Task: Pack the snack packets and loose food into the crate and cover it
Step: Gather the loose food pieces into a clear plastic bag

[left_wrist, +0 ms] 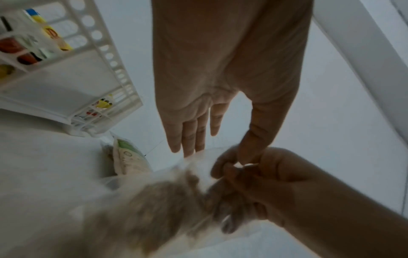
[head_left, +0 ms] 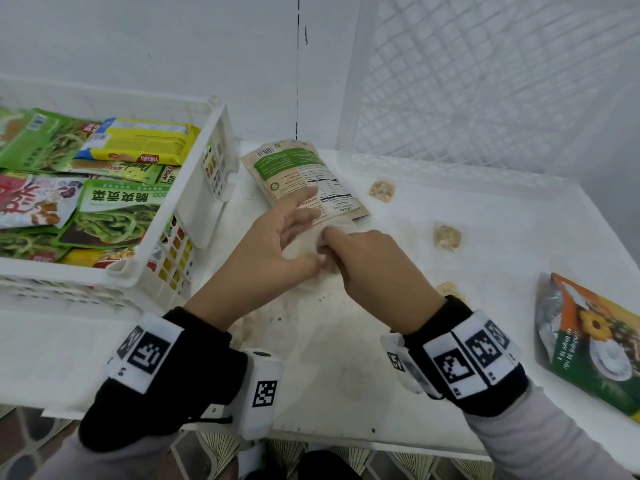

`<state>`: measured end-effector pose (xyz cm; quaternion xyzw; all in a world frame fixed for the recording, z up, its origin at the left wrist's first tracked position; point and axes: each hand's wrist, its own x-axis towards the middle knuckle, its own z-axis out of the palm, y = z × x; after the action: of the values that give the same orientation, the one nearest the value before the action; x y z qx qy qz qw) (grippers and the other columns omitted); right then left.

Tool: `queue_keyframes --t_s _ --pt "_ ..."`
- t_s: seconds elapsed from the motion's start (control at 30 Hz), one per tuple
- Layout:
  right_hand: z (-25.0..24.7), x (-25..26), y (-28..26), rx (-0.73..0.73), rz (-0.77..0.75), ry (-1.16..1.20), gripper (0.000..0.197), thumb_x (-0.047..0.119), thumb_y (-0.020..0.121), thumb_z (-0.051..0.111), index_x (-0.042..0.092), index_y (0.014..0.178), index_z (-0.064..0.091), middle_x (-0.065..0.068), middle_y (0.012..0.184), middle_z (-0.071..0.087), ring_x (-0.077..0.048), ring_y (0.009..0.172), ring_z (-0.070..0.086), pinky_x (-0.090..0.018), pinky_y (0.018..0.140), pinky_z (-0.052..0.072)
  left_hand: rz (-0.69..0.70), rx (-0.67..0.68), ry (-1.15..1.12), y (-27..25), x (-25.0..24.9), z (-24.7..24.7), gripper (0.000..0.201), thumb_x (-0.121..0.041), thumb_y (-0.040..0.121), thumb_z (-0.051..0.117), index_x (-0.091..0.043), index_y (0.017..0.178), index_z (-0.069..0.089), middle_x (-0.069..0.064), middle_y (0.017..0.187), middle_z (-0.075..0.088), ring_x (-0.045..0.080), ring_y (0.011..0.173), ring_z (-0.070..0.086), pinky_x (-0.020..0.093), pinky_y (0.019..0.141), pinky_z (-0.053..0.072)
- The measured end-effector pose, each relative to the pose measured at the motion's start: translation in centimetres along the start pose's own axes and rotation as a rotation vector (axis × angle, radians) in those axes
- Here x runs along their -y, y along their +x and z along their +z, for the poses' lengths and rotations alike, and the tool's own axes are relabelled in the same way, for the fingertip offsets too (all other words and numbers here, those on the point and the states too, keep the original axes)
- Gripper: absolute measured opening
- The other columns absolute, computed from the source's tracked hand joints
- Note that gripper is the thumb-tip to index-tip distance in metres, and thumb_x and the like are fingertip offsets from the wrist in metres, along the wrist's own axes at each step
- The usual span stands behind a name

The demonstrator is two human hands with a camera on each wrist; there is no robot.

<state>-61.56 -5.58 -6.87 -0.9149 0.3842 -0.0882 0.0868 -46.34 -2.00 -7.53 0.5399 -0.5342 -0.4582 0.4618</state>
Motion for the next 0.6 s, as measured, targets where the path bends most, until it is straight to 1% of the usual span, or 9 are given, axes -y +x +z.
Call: queue_keyframes --t_s 0.07,0.1,0.17,0.23,0.3,0.33,0.4,0.5,0.6 --pt "-0.7 -0.4 -0.1 0.005 0.019 0.221 0.021 -0.001 0.087 0.043 0.011 0.103 0.052 -0.005 0.086 0.067 -0.028 0.078 0.060 -0.040 0.070 0.047 -0.051 0.016 0.096 0.2 0.5 -0.3 0.087 -0.010 0.061 0.075 -0.029 0.137 0.037 0.000 0.128 0.054 0.004 0.120 0.051 0.007 0.090 0.042" --pt "-0.9 -0.5 -0.2 -0.016 0.019 0.343 0.019 -0.003 0.088 0.043 0.009 0.099 0.053 -0.004 0.083 0.067 -0.024 0.076 0.060 -0.040 0.071 0.048 -0.078 0.022 0.130 0.1 0.8 -0.4 0.085 -0.014 0.062 0.078 -0.025 0.137 0.040 0.003 0.127 0.056 0.009 0.118 0.053 0.015 0.092 0.046" --pt "-1.6 -0.5 -0.3 -0.108 -0.014 0.480 0.015 -0.003 0.091 0.045 0.004 0.092 0.058 0.001 0.078 0.061 -0.010 0.072 0.056 -0.024 0.071 0.047 -0.085 0.039 0.174 0.1 1.0 -0.5 0.064 -0.022 0.062 0.079 -0.021 0.123 0.058 0.006 0.110 0.066 0.012 0.101 0.061 0.029 0.087 0.051" --pt "-2.2 -0.5 -0.2 -0.158 -0.037 0.546 0.015 0.000 0.094 0.045 0.003 0.089 0.060 0.007 0.076 0.057 -0.003 0.070 0.052 -0.016 0.071 0.043 -0.086 0.057 0.169 0.0 0.9 -0.5 0.038 -0.028 0.062 0.079 -0.018 0.098 0.070 0.007 0.090 0.072 0.008 0.078 0.063 0.025 0.073 0.050" --pt "-2.7 -0.6 -0.1 -0.117 -0.016 0.586 0.017 0.005 0.097 0.041 0.003 0.092 0.057 -0.002 0.077 0.064 -0.016 0.072 0.059 -0.031 0.071 0.050 -0.137 0.107 0.104 -0.1 0.8 -0.5 0.036 -0.032 0.061 0.083 -0.013 0.089 0.071 0.008 0.081 0.071 0.008 0.070 0.063 0.022 0.064 0.050" --pt "-3.1 -0.6 -0.1 -0.070 -0.003 0.609 0.017 0.007 0.099 0.040 0.005 0.093 0.056 -0.009 0.079 0.066 -0.021 0.072 0.062 -0.039 0.070 0.052 -0.165 0.149 0.062 -0.2 0.7 -0.5 0.036 -0.032 0.061 0.084 -0.011 0.089 0.071 0.008 0.080 0.071 0.009 0.070 0.064 0.022 0.063 0.050" --pt "-3.8 -0.6 -0.3 0.099 0.052 0.768 0.019 0.011 0.100 0.037 0.012 0.091 0.053 -0.015 0.084 0.068 -0.023 0.071 0.068 -0.043 0.069 0.058 -0.183 0.238 0.018 -0.5 0.5 -0.4 0.030 -0.027 0.065 0.081 -0.012 0.088 0.069 0.003 0.078 0.069 0.010 0.071 0.063 0.020 0.061 0.050" --pt "-4.9 -0.8 -0.5 0.439 0.123 1.030 0.020 0.014 0.101 0.037 0.016 0.088 0.053 -0.010 0.084 0.068 -0.024 0.075 0.069 -0.040 0.067 0.060 -0.210 0.401 0.053 -1.0 0.5 -0.3 0.025 -0.028 0.068 0.079 -0.012 0.084 0.067 -0.001 0.076 0.064 0.010 0.071 0.059 0.018 0.063 0.046" --pt "-5.7 -1.2 -0.5 0.647 0.052 1.076 0.018 0.018 0.101 0.039 0.016 0.093 0.055 -0.004 0.088 0.071 -0.026 0.079 0.069 -0.041 0.064 0.059 -0.239 0.508 -0.012 -1.6 0.6 -0.2 0.035 -0.029 0.067 0.078 -0.003 0.088 0.066 0.005 0.081 0.063 0.016 0.078 0.060 0.026 0.072 0.047"
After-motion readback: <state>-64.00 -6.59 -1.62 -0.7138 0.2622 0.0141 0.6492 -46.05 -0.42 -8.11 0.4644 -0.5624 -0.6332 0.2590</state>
